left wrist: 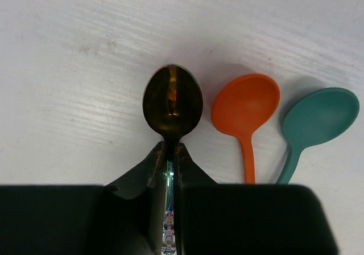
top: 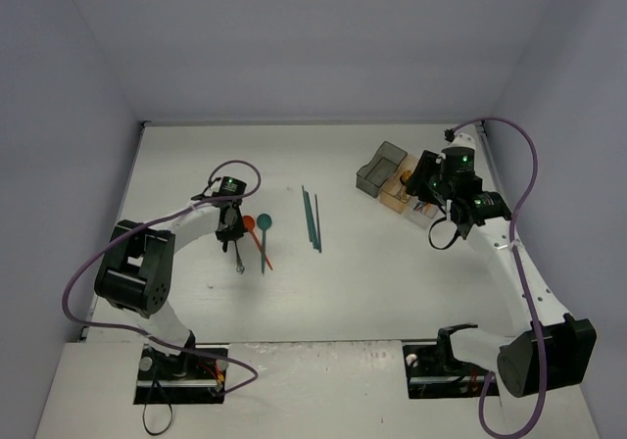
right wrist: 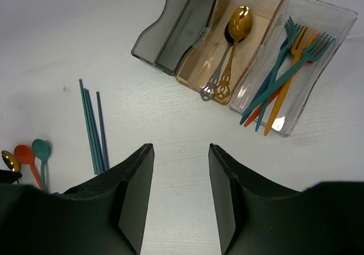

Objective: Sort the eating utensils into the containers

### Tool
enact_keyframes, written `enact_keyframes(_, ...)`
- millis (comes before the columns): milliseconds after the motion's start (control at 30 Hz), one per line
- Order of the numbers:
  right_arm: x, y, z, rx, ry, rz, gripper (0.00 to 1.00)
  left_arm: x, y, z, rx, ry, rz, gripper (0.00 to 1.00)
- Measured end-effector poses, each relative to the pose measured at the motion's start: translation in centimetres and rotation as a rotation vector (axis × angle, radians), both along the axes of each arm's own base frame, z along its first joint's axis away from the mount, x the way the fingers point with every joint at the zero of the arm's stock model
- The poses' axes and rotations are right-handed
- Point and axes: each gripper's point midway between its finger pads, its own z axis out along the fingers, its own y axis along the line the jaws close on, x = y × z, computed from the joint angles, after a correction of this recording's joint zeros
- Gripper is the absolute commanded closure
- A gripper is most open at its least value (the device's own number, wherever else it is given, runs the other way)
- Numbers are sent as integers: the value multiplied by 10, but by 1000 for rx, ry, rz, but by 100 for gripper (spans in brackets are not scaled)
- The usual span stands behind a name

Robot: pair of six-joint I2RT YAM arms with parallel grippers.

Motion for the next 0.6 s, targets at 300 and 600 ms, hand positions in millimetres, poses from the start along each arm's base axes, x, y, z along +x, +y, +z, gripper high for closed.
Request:
enact_keyframes(300, -22, 78, -5, -21, 10, 249, 49, -11, 2, 15, 2, 41, 8, 100)
enact_keyframes(600, -60, 213, -1, 31, -21, 625, 39, 16, -21, 154, -176, -248, 27, 100)
